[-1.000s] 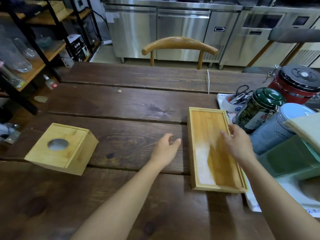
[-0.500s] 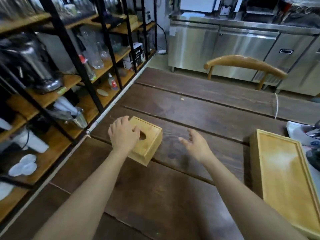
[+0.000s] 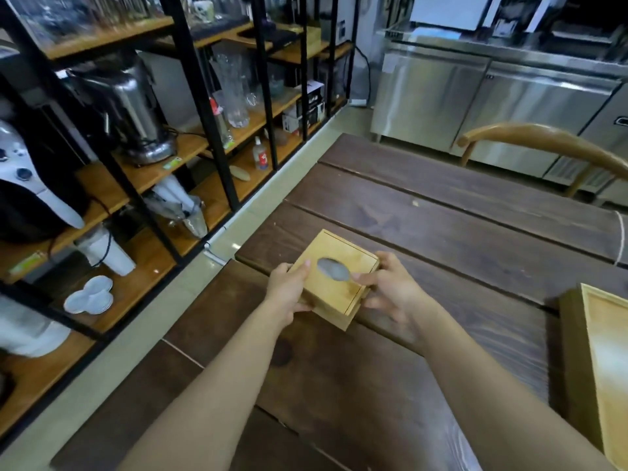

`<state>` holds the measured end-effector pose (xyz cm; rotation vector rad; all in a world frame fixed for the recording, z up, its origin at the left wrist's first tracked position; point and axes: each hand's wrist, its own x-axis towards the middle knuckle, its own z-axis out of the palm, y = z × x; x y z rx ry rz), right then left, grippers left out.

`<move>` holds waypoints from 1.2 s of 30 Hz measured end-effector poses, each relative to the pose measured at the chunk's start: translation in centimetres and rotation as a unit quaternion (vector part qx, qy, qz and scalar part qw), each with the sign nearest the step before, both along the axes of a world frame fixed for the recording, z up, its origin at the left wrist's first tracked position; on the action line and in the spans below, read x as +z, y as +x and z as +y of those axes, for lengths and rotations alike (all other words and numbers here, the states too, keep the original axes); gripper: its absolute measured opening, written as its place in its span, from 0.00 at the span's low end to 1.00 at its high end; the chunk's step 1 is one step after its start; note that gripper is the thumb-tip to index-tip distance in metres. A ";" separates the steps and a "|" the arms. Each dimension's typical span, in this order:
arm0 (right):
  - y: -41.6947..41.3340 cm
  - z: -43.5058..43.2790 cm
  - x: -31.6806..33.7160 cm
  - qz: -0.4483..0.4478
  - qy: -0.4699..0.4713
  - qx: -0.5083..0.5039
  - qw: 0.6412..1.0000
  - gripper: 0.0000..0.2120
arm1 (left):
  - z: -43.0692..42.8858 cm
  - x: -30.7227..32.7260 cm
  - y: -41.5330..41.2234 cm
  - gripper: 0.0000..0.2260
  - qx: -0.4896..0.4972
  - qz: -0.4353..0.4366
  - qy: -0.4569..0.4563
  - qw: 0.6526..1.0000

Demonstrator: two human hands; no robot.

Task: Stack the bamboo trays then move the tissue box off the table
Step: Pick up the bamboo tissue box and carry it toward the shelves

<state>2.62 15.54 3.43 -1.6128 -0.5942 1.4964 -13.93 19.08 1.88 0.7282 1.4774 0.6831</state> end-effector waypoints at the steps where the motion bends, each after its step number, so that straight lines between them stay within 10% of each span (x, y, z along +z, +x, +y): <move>1: -0.4 0.1 0.2 -0.008 0.004 0.005 1.000 0.25 | 0.0 0.0 -0.2 0.19 0.001 0.011 0.005 1.000; 14: -13.2 -1.5 1.2 -0.235 0.014 0.177 0.956 0.26 | -2.7 3.2 -13.9 0.27 -0.054 0.203 0.059 0.976; 36: -27.6 -7.1 0.3 -0.215 0.009 0.382 0.899 0.24 | -12.6 2.7 -28.4 0.32 0.022 0.219 -0.066 0.973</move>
